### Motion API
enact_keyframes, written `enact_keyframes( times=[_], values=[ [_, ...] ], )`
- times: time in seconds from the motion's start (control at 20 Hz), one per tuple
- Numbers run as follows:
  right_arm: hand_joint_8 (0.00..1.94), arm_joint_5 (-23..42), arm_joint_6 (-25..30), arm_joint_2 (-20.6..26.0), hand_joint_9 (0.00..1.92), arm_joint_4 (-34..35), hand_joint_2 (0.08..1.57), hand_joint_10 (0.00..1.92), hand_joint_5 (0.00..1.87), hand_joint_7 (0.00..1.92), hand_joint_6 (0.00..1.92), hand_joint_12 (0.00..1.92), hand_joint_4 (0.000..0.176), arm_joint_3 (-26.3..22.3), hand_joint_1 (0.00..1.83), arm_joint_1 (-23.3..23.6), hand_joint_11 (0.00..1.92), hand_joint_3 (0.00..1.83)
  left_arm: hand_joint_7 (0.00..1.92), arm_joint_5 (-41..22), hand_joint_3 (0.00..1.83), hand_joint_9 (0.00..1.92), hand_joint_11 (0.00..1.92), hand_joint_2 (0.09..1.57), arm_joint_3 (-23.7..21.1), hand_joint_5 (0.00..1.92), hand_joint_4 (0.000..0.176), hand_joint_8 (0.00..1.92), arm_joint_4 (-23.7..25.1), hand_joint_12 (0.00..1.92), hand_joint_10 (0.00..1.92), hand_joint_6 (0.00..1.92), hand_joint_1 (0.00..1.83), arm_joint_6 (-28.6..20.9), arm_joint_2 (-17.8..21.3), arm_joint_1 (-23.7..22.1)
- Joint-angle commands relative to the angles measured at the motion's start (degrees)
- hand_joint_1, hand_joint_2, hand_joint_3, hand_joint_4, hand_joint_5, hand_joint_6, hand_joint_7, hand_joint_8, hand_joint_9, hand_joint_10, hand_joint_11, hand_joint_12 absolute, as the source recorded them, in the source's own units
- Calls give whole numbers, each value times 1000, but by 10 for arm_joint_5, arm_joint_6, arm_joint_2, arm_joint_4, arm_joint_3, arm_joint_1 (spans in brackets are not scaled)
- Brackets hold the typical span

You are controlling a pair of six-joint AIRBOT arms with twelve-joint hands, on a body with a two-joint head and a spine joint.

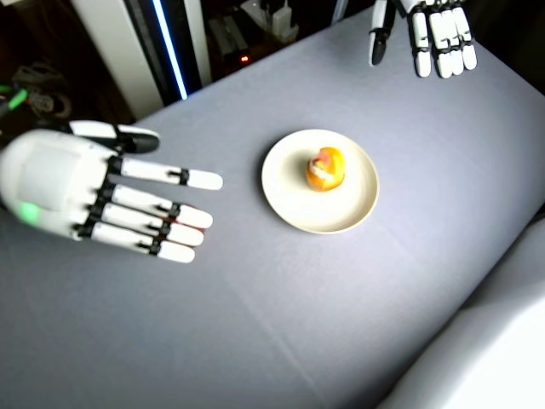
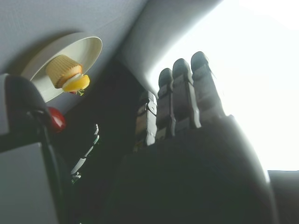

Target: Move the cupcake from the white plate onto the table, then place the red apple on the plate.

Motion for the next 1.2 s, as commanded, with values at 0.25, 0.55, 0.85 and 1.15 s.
enact_keyframes(
  times=[0.25, 0.55, 0.85, 1.15],
  values=[
    [1, 68, 3, 1, 218, 15, 1009, 1, 286, 264, 0, 543, 0, 2, 953, 4, 0, 3, 152, -36, 1, 201, 0, 931, 28, 249, 86, 4, 16, 722, 10, 3, 656, 1, -27, -42],
    [0, 72, 3, 0, 5, 6, 987, 2, 12, 1, 2, 229, 138, 2, 906, 8, 0, 0, 152, 130, 0, 163, 4, 871, 136, 243, 173, 0, 137, 638, 1, 1, 854, -44, -154, -226],
    [0, 74, -1, -9, 0, -4, 969, 0, 0, 0, 0, 241, 176, 8, 805, 19, 3, 0, 151, 204, 2, 170, 0, 853, 203, 195, 176, 2, 167, 533, 7, 2, 872, -61, -253, -288],
    [0, 69, -1, -11, 0, -7, 1023, 0, 0, 0, 0, 194, 176, 12, 783, 23, 6, 9, 442, 250, 0, 448, 58, 865, 239, 350, 143, 2, 170, 1117, 14, 1, 896, -63, -297, -297]
  ],
)
